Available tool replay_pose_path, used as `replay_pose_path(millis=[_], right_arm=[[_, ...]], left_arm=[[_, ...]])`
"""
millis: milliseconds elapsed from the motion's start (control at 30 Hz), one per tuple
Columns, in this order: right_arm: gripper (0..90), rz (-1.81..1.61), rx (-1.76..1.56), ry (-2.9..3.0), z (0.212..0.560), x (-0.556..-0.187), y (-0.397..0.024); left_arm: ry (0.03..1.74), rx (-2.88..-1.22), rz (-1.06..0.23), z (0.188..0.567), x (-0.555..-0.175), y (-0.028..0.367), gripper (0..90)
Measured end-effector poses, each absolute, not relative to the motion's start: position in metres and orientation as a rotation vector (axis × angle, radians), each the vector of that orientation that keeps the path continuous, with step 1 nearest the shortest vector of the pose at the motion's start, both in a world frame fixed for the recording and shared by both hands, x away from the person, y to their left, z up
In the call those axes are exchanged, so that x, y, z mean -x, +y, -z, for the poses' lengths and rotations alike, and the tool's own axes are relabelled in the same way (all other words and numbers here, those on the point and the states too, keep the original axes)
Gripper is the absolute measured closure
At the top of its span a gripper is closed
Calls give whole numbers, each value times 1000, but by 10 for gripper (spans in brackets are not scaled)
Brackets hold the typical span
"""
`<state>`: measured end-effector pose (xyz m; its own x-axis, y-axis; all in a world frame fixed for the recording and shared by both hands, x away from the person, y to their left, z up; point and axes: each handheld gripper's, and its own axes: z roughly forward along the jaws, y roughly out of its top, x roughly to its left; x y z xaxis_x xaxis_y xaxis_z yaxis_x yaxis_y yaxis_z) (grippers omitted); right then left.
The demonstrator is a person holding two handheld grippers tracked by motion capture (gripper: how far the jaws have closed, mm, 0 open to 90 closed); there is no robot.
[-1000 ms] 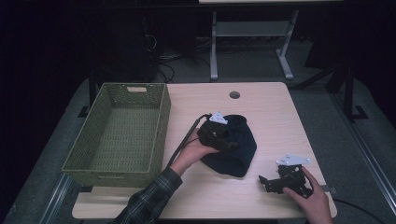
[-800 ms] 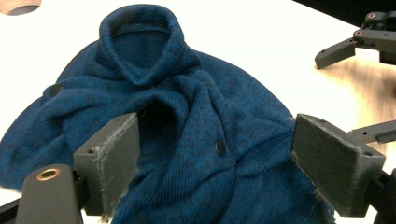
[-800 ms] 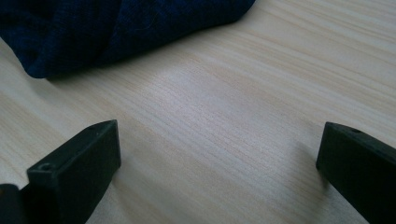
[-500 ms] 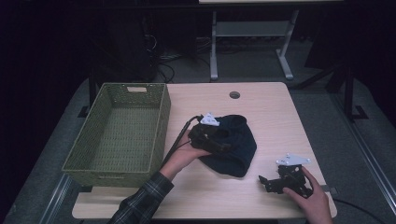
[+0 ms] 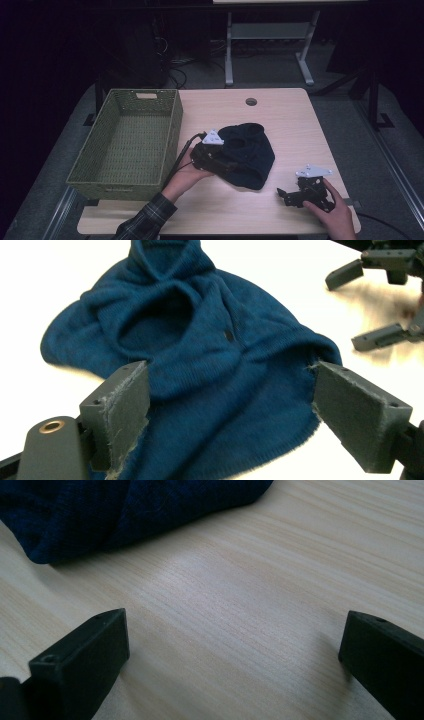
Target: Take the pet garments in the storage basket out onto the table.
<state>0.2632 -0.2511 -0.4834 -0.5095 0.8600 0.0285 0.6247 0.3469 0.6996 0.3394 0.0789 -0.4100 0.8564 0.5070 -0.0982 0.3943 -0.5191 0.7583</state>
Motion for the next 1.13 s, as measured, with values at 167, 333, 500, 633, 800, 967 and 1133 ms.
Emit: replay_pose_path(millis=[167,333,500,633,800,967,1133], right_arm=[[0,-949,-1314,2269,483,-263,-251],[0,-948,-1312,2271,483,-263,-251],[0,-948,-1312,2271,483,-263,-251],[0,-948,-1312,2271,483,-263,-251],[0,-948,-1312,2271,483,-263,-251],[0,-949,-1313,2270,483,-263,-251],[0,-948,-1312,2271,483,-263,-251]], left_arm=[[661,-2191,-192,419,-324,85,136],[667,-2202,-193,430,-312,92,135],[658,-2257,-194,442,-304,95,130],[670,-2281,-202,452,-298,98,129],[694,-2313,-188,468,-294,98,129],[671,-2322,-245,473,-293,99,128],[656,-2263,-272,478,-292,103,127]])
